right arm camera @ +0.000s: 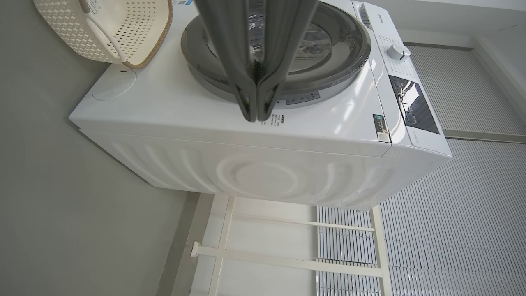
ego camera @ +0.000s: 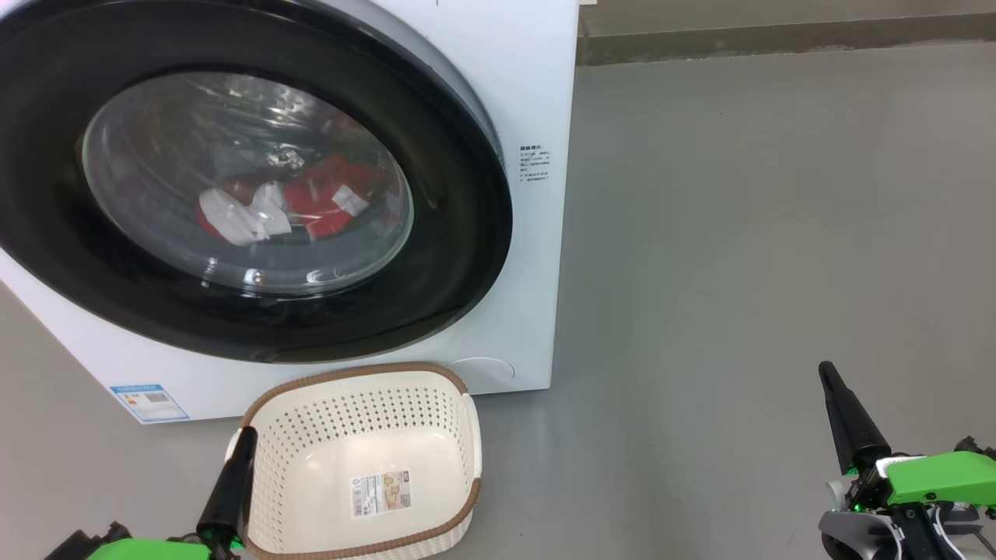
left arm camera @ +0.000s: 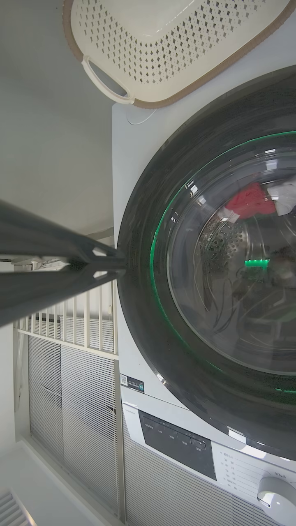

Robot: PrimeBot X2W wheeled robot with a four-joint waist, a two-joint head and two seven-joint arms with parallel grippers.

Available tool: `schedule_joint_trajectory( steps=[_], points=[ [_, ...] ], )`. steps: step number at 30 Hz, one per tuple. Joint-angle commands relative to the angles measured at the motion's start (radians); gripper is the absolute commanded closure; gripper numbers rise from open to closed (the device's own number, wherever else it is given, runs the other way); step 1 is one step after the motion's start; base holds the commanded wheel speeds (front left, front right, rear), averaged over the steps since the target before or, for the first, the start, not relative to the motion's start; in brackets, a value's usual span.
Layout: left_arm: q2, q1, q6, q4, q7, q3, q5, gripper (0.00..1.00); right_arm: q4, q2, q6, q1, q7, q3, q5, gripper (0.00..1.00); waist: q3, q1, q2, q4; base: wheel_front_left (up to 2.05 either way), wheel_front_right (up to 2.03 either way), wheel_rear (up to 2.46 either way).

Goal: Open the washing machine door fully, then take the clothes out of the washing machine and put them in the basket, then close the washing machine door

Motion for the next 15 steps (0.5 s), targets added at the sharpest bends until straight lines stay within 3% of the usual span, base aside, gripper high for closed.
schedule_joint_trajectory(
  steps=[1, 15],
  points=[
    [0.01, -0.039, -0.007, -0.02, 0.003, 0.035, -0.007, 1.0, -0.025, -0.011, 0.0, -0.043, 0.006, 0.017, -0.009, 1.0, 0.0, 0.0, 0.0, 0.0, 0.0, 0.0, 0.0],
    [0.01, -0.039, -0.007, -0.02, 0.003, 0.035, -0.007, 1.0, -0.025, -0.011, 0.0, -0.043, 0.006, 0.017, -0.009, 1.0, 0.0, 0.0, 0.0, 0.0, 0.0, 0.0, 0.0]
  ],
)
